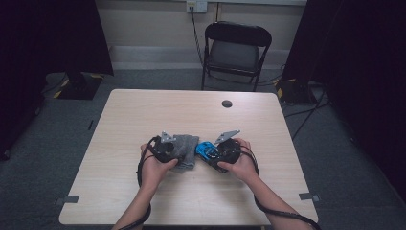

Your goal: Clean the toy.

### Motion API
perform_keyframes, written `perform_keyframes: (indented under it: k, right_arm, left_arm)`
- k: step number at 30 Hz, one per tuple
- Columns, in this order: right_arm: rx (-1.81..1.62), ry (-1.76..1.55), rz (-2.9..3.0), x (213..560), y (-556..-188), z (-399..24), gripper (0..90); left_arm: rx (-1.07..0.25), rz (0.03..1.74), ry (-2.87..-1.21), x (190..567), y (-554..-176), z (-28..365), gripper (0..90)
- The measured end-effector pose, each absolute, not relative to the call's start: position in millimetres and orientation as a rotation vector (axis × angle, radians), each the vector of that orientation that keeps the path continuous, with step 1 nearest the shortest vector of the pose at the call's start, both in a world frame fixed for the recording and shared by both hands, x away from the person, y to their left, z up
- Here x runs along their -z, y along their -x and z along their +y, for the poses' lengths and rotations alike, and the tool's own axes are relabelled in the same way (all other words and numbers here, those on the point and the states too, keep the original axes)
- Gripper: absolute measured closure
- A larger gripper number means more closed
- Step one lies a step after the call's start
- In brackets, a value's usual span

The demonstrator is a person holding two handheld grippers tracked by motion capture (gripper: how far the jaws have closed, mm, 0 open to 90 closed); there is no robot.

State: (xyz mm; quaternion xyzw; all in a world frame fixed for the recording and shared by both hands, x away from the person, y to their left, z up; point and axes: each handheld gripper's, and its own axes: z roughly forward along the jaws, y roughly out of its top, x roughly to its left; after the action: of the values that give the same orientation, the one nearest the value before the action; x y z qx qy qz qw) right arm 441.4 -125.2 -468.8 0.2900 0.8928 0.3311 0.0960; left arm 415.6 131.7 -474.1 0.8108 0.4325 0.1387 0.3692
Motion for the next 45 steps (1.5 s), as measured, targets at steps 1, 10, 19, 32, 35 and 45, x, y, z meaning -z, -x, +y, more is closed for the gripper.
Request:
perform_keyframes:
  k: [1,10,19,32,35,45]
  right_arm:
    - [-0.978,-0.859,2.648,468.6,-441.0,-126.0,28.2]
    - [-0.986,-0.852,2.655,468.4,-440.8,-126.0,28.1]
    - [-0.994,-0.872,2.648,469.7,-441.9,-129.7,28.1]
    - [-0.982,-0.866,2.668,473.3,-440.0,-129.1,28.2]
    - [-0.998,-0.843,2.676,474.1,-438.6,-125.8,28.2]
    - [-0.997,-0.812,2.669,468.2,-439.5,-118.6,28.2]
  left_arm:
    - [-0.364,1.108,-2.09,476.9,-415.7,131.7,39.6]
    - [-0.38,1.072,-2.138,480.9,-432.3,143.1,46.4]
    - [-0.412,1.148,-2.069,478.4,-437.4,140.6,37.2]
    - [-0.322,1.012,-2.102,480.6,-446.0,147.5,72.6]
    - [-0.31,0.951,-2.14,476.8,-446.0,143.9,72.8]
    - [-0.203,0.799,-2.159,465.2,-444.4,133.5,75.8]
